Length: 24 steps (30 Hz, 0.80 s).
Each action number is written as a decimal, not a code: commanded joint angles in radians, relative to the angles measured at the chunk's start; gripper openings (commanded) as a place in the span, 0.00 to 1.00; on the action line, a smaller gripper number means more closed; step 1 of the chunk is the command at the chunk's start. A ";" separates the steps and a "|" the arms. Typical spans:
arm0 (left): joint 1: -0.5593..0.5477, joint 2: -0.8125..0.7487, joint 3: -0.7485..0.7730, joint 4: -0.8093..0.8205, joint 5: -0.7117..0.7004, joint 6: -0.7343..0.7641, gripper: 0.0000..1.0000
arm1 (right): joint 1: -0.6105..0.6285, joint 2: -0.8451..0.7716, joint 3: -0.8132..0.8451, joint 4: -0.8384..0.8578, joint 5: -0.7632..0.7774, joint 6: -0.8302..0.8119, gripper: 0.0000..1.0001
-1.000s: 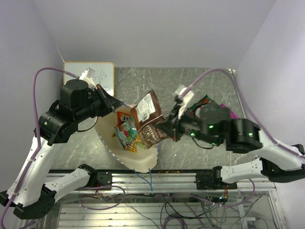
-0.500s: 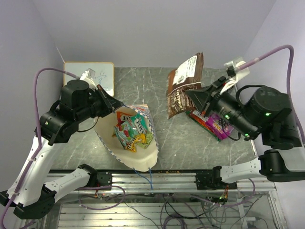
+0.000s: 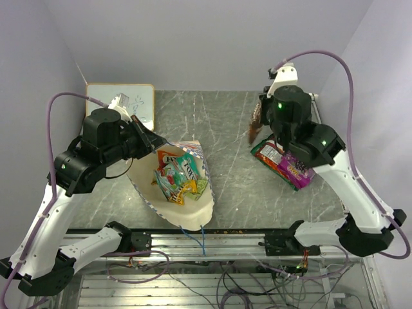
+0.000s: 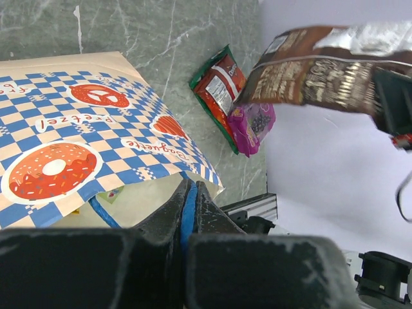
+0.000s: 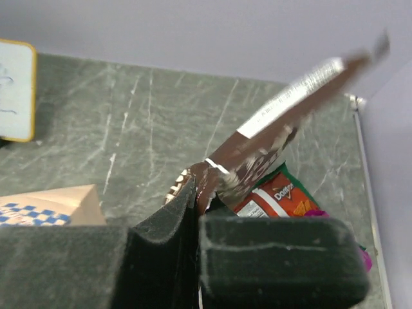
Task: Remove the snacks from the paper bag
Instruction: Place the snack at the center of the board.
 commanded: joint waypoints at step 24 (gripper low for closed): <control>-0.006 0.023 0.019 0.010 0.060 0.038 0.07 | -0.820 -0.113 -0.618 0.477 -0.786 0.329 0.00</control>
